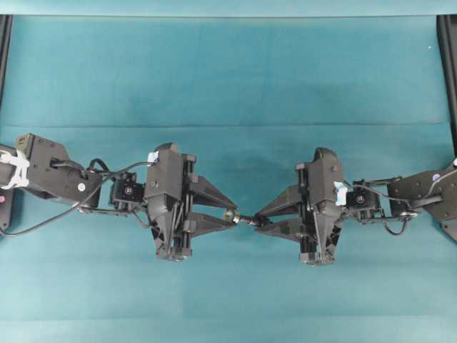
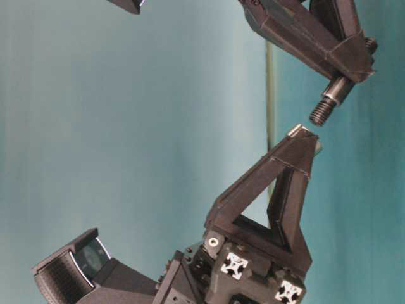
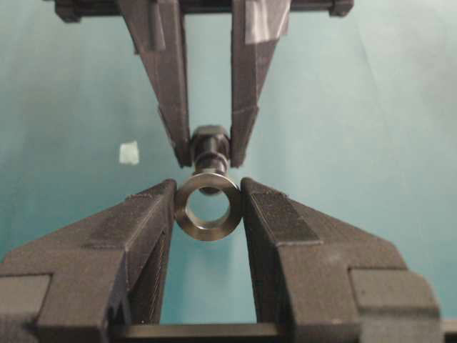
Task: Insert the washer onto the shaft with both hands.
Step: 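Bring the washer over the shaft's upper threaded end, aligning the hole, then push the washer down onto the shaft with the left gripper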
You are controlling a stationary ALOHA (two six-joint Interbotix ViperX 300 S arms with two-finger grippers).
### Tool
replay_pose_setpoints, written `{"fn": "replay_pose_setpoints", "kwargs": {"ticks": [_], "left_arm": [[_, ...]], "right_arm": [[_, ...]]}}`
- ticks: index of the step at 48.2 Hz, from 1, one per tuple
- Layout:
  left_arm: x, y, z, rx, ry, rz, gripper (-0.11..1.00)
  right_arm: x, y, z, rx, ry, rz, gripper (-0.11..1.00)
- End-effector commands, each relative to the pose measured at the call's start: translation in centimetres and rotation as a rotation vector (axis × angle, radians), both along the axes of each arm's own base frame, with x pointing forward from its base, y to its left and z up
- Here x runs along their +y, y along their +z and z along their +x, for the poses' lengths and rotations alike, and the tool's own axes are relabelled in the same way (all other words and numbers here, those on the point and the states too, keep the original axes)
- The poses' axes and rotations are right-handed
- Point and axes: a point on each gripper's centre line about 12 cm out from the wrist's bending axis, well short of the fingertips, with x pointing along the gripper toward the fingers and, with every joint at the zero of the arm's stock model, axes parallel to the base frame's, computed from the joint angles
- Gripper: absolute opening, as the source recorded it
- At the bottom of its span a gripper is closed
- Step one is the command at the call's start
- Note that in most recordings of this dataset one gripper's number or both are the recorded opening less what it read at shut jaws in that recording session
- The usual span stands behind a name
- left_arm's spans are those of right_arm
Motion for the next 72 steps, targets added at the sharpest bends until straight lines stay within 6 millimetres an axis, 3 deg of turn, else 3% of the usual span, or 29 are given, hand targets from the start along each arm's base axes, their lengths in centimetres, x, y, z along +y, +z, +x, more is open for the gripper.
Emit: {"fn": "replay_pose_setpoints", "kwargs": {"ticks": [1, 72], "left_arm": [[-0.2, 0.8, 0.4, -0.029, -0.005, -0.003, 0.35], [-0.8, -0.4, 2.7, 0.021, -0.017, 0.011, 0.35]], "right_arm": [[0.1, 0.8, 0.5, -0.039, -0.005, 0.015, -0.01], [0.2, 1.4, 1.3, -0.069, -0.006, 0.017, -0.01]]}}
